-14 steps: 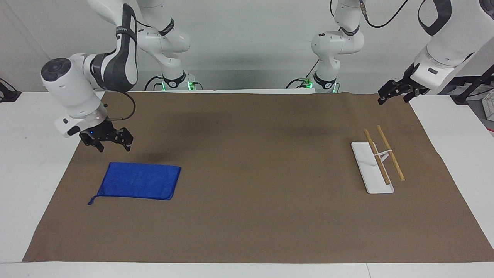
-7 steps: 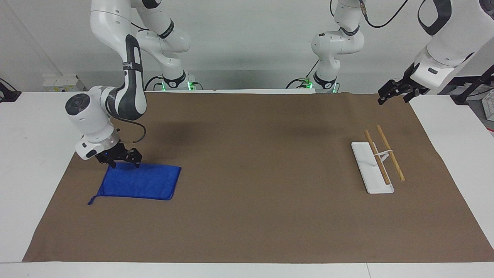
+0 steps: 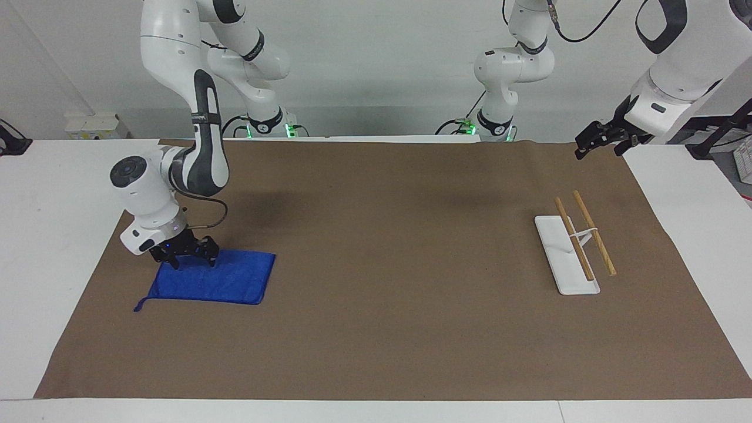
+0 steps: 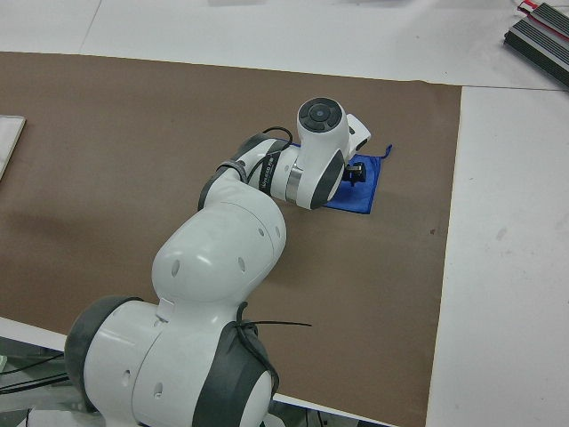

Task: Right arm passes towel to left arm to hang
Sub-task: 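Reach the right gripper to the blue towel and grasp its edge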

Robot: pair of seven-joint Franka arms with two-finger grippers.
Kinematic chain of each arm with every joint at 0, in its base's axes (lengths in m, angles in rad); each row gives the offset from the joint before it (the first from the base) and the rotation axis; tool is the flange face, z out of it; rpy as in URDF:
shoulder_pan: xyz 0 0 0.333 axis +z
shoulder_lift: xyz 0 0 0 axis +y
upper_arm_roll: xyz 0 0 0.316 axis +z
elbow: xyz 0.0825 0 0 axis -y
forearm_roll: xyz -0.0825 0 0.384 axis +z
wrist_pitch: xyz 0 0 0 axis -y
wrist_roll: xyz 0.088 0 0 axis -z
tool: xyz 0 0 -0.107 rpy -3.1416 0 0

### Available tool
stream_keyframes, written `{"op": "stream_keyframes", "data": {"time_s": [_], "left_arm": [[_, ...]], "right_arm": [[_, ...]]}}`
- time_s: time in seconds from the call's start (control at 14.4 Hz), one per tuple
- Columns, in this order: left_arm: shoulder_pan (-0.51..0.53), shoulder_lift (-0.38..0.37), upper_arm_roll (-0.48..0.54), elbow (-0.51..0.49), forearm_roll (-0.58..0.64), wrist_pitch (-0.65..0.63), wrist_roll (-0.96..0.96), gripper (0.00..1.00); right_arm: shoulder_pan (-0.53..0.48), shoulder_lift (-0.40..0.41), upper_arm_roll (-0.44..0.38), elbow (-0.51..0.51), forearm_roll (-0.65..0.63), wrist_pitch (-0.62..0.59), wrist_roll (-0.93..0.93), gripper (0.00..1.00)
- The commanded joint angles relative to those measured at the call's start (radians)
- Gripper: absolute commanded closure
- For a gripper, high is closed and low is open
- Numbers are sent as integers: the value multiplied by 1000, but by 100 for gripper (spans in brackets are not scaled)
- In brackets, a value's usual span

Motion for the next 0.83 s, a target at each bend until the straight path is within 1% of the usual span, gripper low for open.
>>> {"op": "stream_keyframes", "data": {"time_s": [0.0, 0.28, 0.48, 0.55, 0.62, 0.76], "left_arm": [[-10, -23, 7, -28, 4, 16, 9, 1], [-10, -23, 5, -28, 4, 16, 8, 1], [-10, -23, 5, -28, 4, 16, 8, 1], [-10, -23, 7, -28, 4, 16, 8, 1], [-10, -23, 7, -28, 4, 16, 6, 1], [-12, -23, 7, -28, 4, 16, 2, 1]], "right_arm": [[-2, 15, 5, 0, 14, 26, -33, 0], [-2, 30, 3, -2, 14, 38, -44, 1], [-4, 39, 3, -2, 12, 40, -46, 9], [-4, 39, 3, -2, 12, 38, -47, 16], [-4, 39, 3, 0, 14, 38, -49, 30], [-5, 39, 3, 3, 12, 35, -49, 66]]}}
